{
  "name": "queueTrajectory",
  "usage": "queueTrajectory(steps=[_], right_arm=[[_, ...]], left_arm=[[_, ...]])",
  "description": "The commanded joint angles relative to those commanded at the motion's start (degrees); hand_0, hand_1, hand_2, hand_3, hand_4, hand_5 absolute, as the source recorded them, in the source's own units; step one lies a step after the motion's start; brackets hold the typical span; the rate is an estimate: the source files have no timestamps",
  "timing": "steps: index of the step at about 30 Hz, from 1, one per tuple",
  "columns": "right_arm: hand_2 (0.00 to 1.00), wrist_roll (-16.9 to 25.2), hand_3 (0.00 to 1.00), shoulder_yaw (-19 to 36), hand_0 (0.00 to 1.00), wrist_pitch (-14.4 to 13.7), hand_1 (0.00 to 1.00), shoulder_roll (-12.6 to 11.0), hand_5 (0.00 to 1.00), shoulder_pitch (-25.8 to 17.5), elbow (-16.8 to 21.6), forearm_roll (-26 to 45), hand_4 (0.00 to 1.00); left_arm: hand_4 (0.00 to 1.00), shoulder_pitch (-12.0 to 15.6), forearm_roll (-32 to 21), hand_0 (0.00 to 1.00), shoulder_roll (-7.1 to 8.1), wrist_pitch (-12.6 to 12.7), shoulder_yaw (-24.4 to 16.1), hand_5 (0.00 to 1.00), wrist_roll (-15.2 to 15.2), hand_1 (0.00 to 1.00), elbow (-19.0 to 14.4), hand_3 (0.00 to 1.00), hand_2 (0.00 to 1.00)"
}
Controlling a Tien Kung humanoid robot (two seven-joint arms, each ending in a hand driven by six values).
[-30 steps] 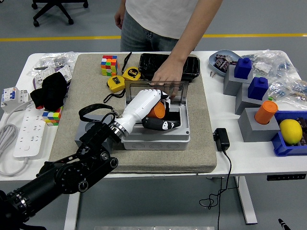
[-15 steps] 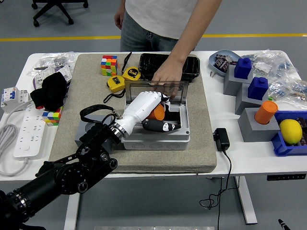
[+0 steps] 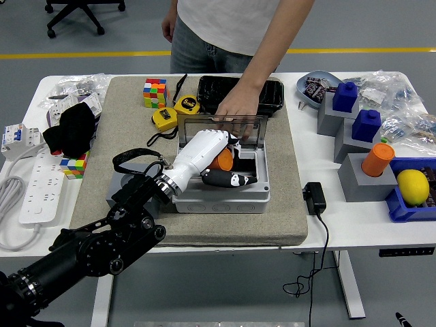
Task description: Fetch the battery,place it into the box,close the lid of the box
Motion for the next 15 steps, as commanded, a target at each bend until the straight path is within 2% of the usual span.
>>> queueTrajectory(steps=[11,12,15], right_arm=[[0.802,0.04,0.806,-0.14,0.968,0.09,0.853,-0.01,0.998,0.11,0.00,0.28,0.998],[0.800,0.03,0.806,-0.10,0.968,0.09,0.851,-0.01,0.998,0.12,0.00,0.28,0.998],[0.800,0.07,0.806,-0.06,0.968,0.08,0.851,-0.01,0.998,0.14,0.00,0.27,0.998]], left_arm=[[0.998,-0.07,0.40,0.089,0.06,-0.08,-0.13,0.469,-0.20,0.002,0.05,0.119,0.080],[0.998,-0.08,0.34,0.127,0.06,-0.02,-0.16,0.490,-0.35,0.028,0.07,0.253,0.113],[0.998,-0.12,0.13,0.127,0.07,0.12,-0.36,0.490,-0.85,0.028,0.07,0.253,0.113]])
